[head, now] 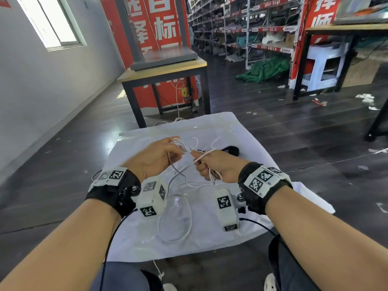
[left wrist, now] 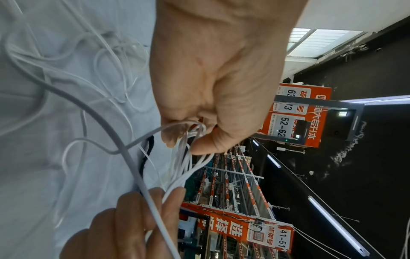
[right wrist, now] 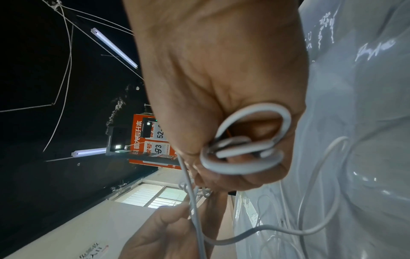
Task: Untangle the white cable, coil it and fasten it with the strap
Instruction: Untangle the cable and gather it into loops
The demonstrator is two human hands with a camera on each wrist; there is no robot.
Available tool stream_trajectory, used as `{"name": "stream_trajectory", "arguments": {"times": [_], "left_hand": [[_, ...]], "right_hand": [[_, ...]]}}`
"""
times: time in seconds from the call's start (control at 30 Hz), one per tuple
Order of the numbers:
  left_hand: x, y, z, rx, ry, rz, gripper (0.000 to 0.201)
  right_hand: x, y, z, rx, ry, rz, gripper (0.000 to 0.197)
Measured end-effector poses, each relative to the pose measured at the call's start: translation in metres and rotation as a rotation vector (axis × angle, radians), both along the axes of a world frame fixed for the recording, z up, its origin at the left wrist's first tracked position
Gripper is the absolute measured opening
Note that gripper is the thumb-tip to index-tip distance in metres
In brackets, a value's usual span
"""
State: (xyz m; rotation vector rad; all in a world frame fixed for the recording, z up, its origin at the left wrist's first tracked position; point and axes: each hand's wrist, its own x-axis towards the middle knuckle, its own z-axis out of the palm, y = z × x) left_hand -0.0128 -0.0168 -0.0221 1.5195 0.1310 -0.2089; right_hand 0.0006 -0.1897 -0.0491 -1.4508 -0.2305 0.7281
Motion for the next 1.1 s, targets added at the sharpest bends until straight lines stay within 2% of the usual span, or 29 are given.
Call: {"name": "stream_trajectory", "arguments": {"times": [0.1,0.23,0.27,0.33,0.4,0.5,0.67,0.83,0.97,1.1], "left_hand": [[-0.001,0.001,0.005,-0.076,0.006,0.046,0.037],[-0.004,0.003,0.008,-0.132,0.002,0.016,0.053],[-0.004,0.004,0.008,-0.174,0.004,0.015,0.050],[-0.004,0.003,0.010,-0.215,0.024,0.016,0.031],[-0.005,0.001,0.009,-0.095,0.052,0.022,0.021],[-0.004,-0.002,0.006,0.164,0.049,0.042,0.032],[-0.003,0.006,0.003,0.258,-0.104,0.037,0.048],[-0.005,0.006,-0.004,0.351,-0.280,0.121,0.026],[-0.001,0.008,-0.011,0.621,-0.339,0.335,0.017],[-0.001,0.005,-0.010,0.886,-0.507,0.348,0.016]], "right_hand": [[0.002,0.000,-0.001,-0.026,0.005,0.049,0.036],[0.001,0.002,-0.006,-0.058,-0.025,0.116,0.035],[0.001,0.002,-0.008,-0.069,-0.035,0.122,0.035],[0.000,0.003,-0.010,-0.107,-0.068,0.124,0.033],[-0.001,0.005,-0.011,-0.141,-0.113,0.115,0.030],[-0.002,0.008,-0.014,-0.257,-0.228,0.130,0.029],[-0.003,0.003,-0.014,-0.284,-0.271,0.124,0.035],[-0.002,0.001,-0.010,-0.202,-0.240,0.113,0.037],[-0.005,0.005,-0.005,-0.174,-0.225,0.068,0.038],[-0.005,0.006,-0.003,-0.163,-0.182,0.054,0.038]]}}
